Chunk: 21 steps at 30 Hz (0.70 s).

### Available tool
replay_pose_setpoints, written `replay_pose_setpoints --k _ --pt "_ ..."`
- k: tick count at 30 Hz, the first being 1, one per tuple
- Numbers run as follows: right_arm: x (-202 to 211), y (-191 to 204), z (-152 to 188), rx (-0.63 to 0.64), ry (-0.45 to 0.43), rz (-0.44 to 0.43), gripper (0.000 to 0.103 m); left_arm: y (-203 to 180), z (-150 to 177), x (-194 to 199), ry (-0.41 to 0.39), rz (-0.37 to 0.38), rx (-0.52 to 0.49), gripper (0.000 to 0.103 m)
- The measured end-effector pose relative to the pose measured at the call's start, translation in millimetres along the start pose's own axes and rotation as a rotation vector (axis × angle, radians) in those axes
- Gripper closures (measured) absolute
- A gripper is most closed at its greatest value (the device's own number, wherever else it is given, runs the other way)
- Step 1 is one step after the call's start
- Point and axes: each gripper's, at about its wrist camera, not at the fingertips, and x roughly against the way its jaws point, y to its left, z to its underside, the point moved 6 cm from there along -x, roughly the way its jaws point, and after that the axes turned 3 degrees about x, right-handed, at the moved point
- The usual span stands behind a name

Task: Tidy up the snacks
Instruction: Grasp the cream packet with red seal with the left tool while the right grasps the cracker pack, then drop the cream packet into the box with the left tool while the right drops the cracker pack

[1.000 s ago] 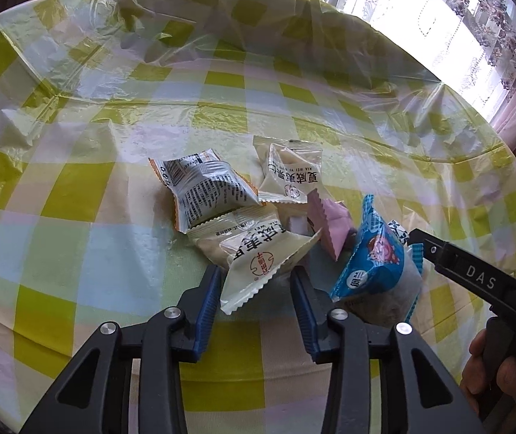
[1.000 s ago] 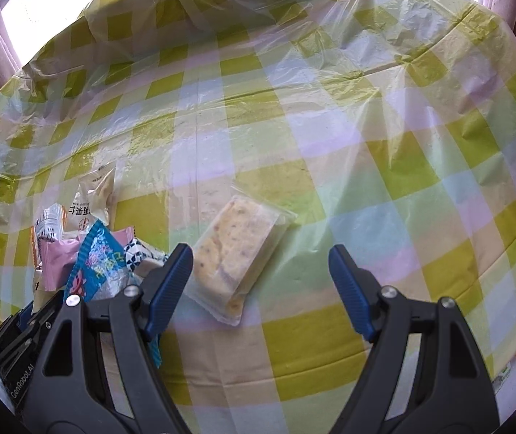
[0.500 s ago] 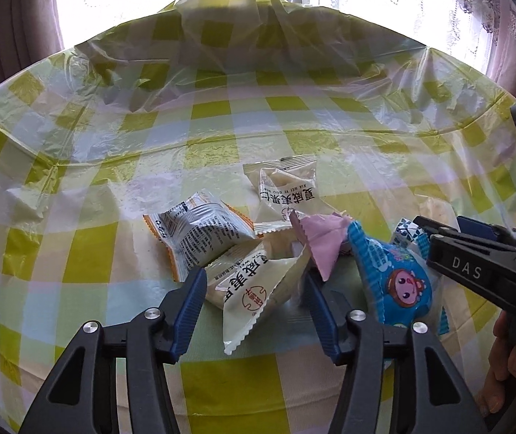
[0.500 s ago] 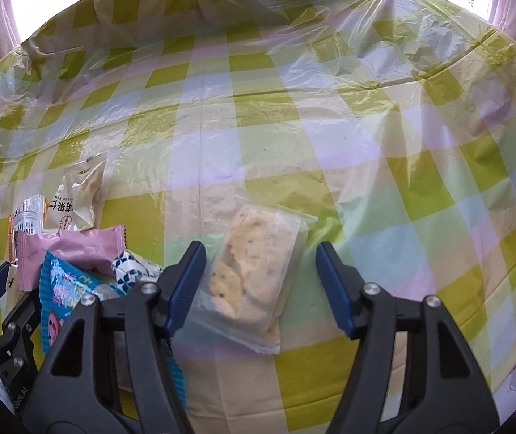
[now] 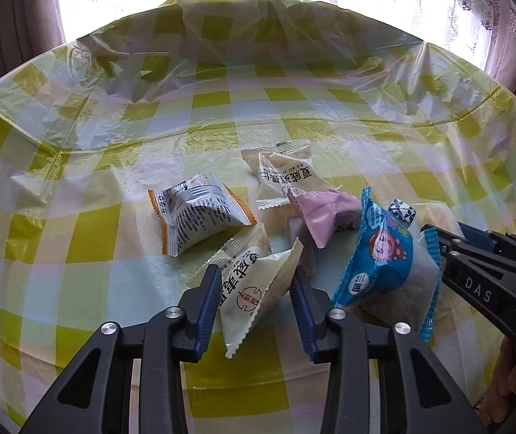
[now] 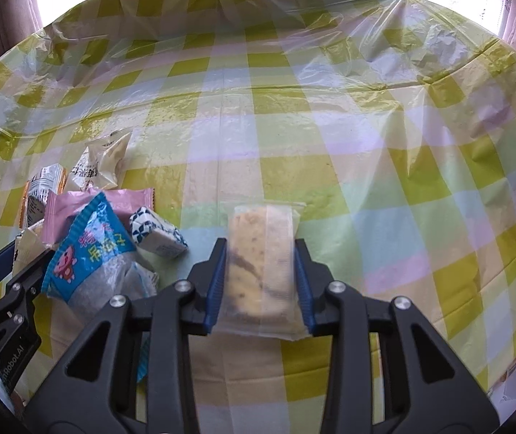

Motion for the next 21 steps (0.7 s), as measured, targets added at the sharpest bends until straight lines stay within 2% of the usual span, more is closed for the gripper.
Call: replay_pose_setpoints --k 3,10,21 --pt "8.6 -4.1 5.5 -0.019 0.001 -0.026 0.064 4.6 4.0 6.6 0.007 0.002 0.035 0.067" --pt "31.9 -15.2 17.9 -0.045 0.01 -0.066 0.064 5.7 12.5 19.2 0.019 -0.004 0.065 0.069" --pt "65.0 -41.8 46.6 -0.078 0.014 -0.083 0.064 -18.8 15.0 54.9 -0.029 0.011 0.031 0.069"
